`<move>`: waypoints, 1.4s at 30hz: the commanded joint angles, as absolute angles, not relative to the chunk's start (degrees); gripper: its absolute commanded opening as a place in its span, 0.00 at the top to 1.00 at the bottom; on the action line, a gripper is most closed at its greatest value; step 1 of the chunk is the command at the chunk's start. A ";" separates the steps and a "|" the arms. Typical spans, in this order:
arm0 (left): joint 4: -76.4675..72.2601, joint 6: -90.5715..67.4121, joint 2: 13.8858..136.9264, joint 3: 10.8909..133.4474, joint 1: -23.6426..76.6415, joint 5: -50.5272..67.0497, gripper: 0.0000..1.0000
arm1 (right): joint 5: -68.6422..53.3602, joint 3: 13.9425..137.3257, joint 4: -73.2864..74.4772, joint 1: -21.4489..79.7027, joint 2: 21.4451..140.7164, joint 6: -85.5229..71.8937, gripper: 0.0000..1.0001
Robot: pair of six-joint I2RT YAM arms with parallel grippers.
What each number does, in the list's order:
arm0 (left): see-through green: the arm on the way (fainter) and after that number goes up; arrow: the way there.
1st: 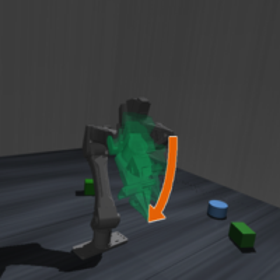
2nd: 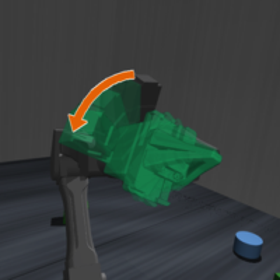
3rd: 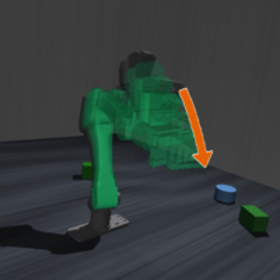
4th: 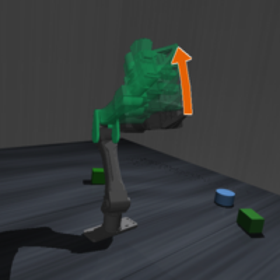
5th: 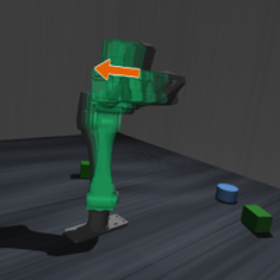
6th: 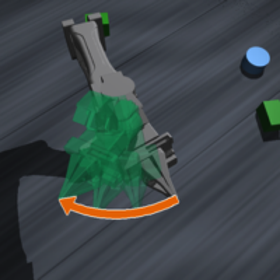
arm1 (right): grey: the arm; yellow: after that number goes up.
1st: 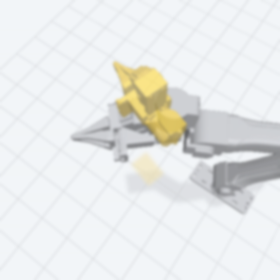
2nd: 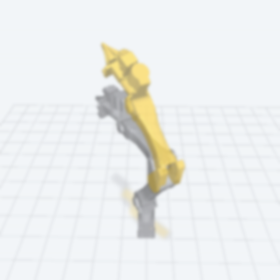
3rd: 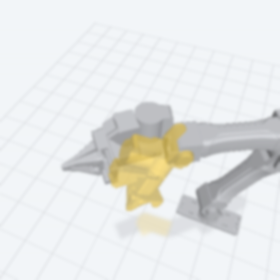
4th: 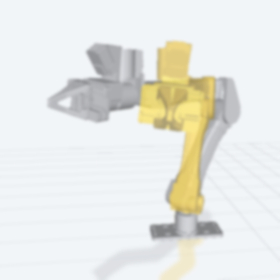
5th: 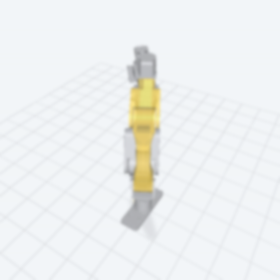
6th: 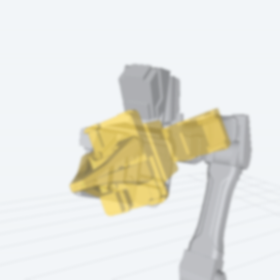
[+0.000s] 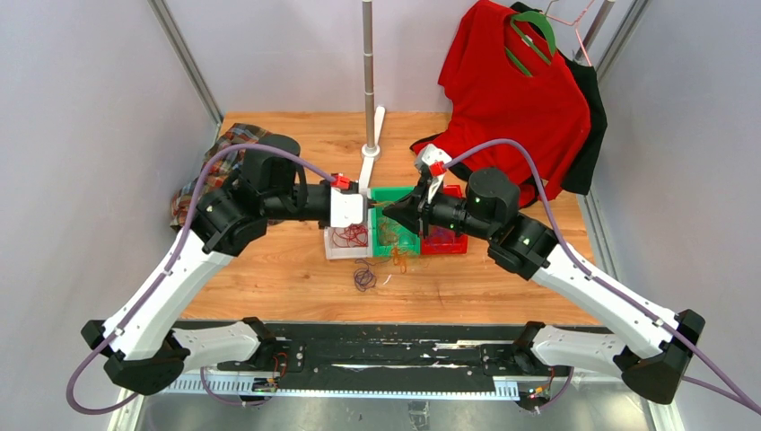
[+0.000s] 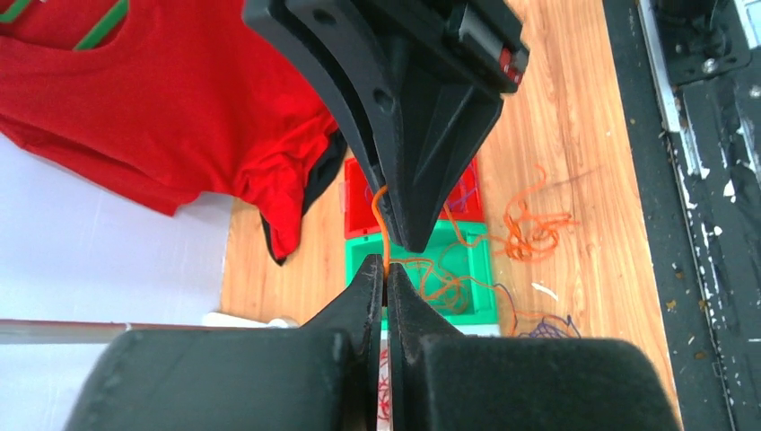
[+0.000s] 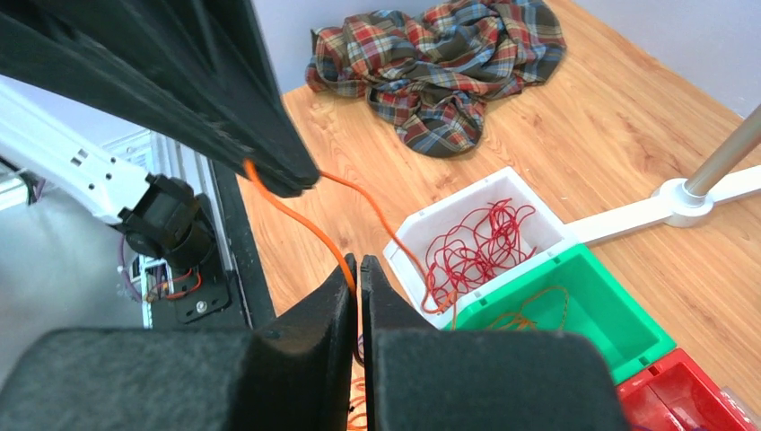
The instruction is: Untangle the cables
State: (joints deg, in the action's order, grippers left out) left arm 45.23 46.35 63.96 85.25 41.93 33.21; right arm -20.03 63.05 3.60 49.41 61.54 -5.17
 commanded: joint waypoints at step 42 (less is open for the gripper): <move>43.91 47.12 71.98 122.80 42.69 37.05 1.00 | -16.98 36.79 -20.30 56.11 67.81 -20.58 0.89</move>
State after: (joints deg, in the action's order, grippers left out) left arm 53.60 43.24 73.19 118.65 42.15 37.67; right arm -18.41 39.53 -28.60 55.16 66.35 -21.89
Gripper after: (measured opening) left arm 0.015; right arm 0.091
